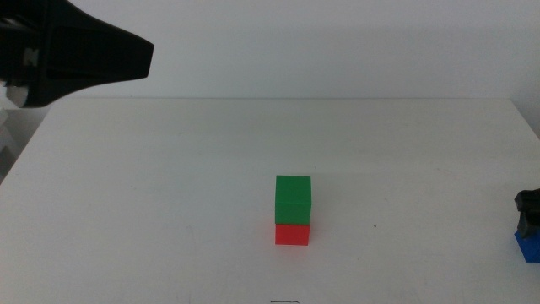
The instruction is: Stack red cubes first, then green, then blue cubes in a specific spot.
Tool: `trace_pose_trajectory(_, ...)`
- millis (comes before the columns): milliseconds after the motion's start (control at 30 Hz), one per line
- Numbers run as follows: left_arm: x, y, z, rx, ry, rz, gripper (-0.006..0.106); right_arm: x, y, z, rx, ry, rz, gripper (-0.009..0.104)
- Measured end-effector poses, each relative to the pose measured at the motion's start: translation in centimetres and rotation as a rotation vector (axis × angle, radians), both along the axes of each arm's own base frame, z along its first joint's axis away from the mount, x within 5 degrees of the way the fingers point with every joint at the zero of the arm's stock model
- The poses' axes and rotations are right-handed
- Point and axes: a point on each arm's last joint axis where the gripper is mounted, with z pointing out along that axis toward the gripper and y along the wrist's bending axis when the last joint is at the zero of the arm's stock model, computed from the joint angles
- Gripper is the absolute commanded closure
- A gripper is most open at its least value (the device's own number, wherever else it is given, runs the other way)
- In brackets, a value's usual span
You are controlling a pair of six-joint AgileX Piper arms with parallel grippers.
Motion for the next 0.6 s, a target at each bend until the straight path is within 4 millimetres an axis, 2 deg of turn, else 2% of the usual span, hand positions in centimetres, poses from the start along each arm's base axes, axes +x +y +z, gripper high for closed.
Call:
trace_pose_trajectory(100, 0.0, 0.0, 0.0, 0.0, 0.0, 0.0, 0.007, 0.3, 0.0, -0.6, 0.005, 0.004, -0.001, 0.03)
trace_pose_trajectory(167, 0.0, 0.0, 0.0, 0.0, 0.0, 0.0, 0.007, 0.3, 0.0, -0.8, 0.01, 0.005, -0.004, 0.053)
trace_pose_trajectory(233, 0.0, 0.0, 0.0, 0.0, 0.0, 0.0, 0.007, 0.4, 0.1, -0.9, 0.017, 0.004, -0.009, 0.085)
trace_pose_trajectory(267, 0.0, 0.0, 0.0, 0.0, 0.0, 0.0, 0.007, 0.4, 0.1, -0.9, 0.02, 0.003, -0.012, 0.097)
trace_pose_trajectory(433, 0.0, 0.0, 0.0, 0.0, 0.0, 0.0, 0.007, 0.1, 0.4, -0.3, 0.027, 0.028, -0.021, 0.096)
trace_pose_trajectory(533, 0.0, 0.0, 0.0, 0.0, 0.0, 0.0, 0.007, -0.2, 1.6, 2.5, 0.026, 0.044, -0.031, 0.096)
trace_pose_trajectory(600, 0.0, 0.0, 0.0, 0.0, 0.0, 0.0, 0.007, -0.3, 2.9, 5.6, 0.028, 0.02, -0.061, 0.096)
